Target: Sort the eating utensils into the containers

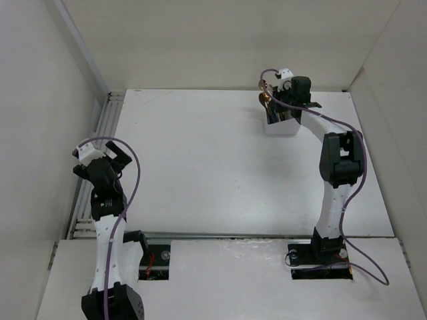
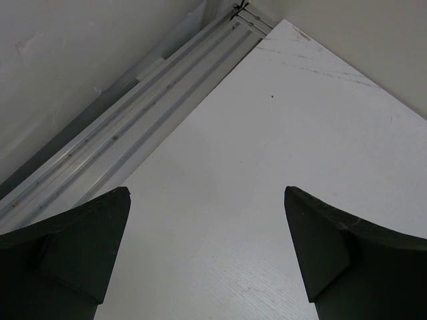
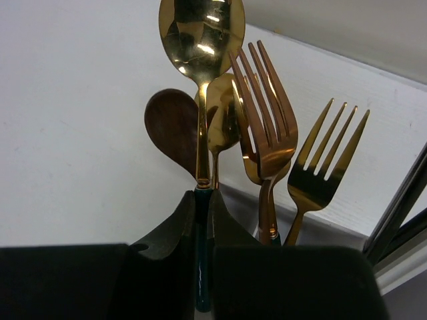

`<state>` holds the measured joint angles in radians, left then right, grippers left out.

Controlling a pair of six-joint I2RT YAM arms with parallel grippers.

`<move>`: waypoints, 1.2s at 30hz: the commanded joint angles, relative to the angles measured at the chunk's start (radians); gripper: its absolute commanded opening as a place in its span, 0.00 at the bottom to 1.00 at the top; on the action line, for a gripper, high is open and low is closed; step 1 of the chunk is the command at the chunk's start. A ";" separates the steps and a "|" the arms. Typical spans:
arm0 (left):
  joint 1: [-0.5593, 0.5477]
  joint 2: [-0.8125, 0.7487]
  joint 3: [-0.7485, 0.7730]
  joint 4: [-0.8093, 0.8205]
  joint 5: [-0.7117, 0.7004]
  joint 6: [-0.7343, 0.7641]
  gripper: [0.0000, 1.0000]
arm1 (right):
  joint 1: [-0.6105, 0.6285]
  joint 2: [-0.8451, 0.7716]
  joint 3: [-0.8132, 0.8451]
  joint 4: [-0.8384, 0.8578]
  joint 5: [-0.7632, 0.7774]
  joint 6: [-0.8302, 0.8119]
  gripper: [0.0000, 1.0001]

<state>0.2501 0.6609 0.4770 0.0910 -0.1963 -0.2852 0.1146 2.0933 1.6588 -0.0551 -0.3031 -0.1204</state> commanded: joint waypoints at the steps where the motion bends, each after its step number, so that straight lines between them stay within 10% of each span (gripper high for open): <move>1: 0.003 0.009 0.011 0.082 -0.002 0.011 1.00 | 0.005 -0.026 0.012 -0.005 0.027 -0.019 0.00; 12: 0.003 0.066 0.020 0.128 0.014 0.011 1.00 | 0.014 -0.007 0.026 -0.074 0.018 -0.030 0.00; 20: 0.003 0.066 0.020 0.138 0.005 0.011 1.00 | 0.014 -0.047 -0.022 -0.074 0.038 -0.048 0.46; 32: 0.003 0.025 0.058 0.063 0.005 0.041 1.00 | 0.045 -0.235 -0.031 -0.031 -0.005 -0.123 0.59; 36: 0.003 0.005 0.069 0.012 -0.018 0.060 1.00 | -0.007 -0.386 -0.040 -0.006 0.118 -0.007 0.83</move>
<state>0.2501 0.6922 0.4904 0.1211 -0.1928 -0.2516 0.1432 1.8767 1.6051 -0.1493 -0.2642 -0.1883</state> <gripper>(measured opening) 0.997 0.807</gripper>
